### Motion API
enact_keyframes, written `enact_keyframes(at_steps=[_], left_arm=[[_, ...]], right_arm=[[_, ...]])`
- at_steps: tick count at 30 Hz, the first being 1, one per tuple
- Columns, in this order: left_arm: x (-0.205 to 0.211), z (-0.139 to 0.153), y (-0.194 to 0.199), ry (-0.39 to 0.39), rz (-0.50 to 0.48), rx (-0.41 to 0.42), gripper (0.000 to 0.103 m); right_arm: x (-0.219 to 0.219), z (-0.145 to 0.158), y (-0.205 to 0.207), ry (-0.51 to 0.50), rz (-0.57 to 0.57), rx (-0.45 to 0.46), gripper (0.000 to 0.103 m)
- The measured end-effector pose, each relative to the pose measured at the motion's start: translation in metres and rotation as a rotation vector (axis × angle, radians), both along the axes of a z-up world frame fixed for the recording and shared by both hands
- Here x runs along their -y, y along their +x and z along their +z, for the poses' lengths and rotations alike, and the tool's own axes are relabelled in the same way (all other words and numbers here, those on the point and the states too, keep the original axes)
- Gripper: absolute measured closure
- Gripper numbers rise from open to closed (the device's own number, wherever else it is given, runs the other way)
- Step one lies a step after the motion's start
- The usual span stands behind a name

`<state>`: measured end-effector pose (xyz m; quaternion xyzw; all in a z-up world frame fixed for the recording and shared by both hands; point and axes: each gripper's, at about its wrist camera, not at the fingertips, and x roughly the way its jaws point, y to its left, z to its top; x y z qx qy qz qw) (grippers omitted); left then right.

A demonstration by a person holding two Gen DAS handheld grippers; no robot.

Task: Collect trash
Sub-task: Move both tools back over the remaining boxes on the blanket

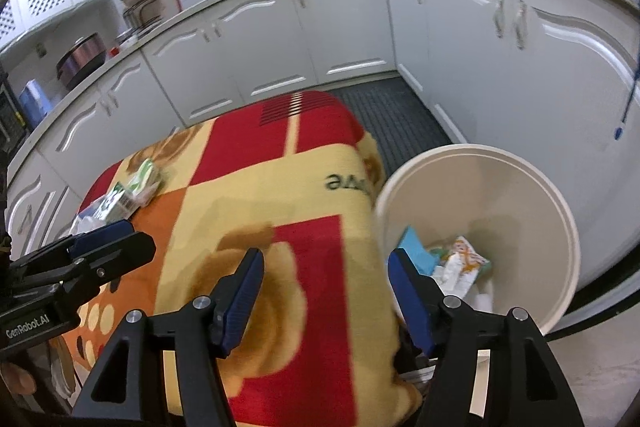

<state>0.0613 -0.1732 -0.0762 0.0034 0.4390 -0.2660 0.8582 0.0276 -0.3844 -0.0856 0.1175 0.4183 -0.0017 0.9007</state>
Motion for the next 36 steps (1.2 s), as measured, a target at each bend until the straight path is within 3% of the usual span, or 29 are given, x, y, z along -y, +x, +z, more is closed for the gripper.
enact_keyframes(at_steps=[13, 19, 22, 27, 36], left_arm=[[-0.074, 0.009, -0.002, 0.002, 0.081, 0.001, 0.047], [-0.133, 0.017, 0.006, -0.030, 0.182, -0.019, 0.046], [-0.161, 0.020, 0.012, -0.047, 0.243, -0.020, 0.042], [-0.202, 0.017, 0.035, -0.104, 0.349, -0.061, 0.034], [-0.235, -0.008, 0.077, -0.157, 0.458, -0.160, 0.034]], right_arm=[[-0.051, 0.001, 0.016, 0.008, 0.109, -0.010, 0.037], [-0.077, -0.006, 0.027, 0.044, 0.167, -0.034, 0.037], [-0.090, -0.008, 0.033, 0.042, 0.193, -0.042, 0.036], [-0.114, -0.007, 0.042, 0.063, 0.245, -0.047, 0.036], [-0.180, -0.005, 0.061, 0.135, 0.420, -0.038, 0.032]])
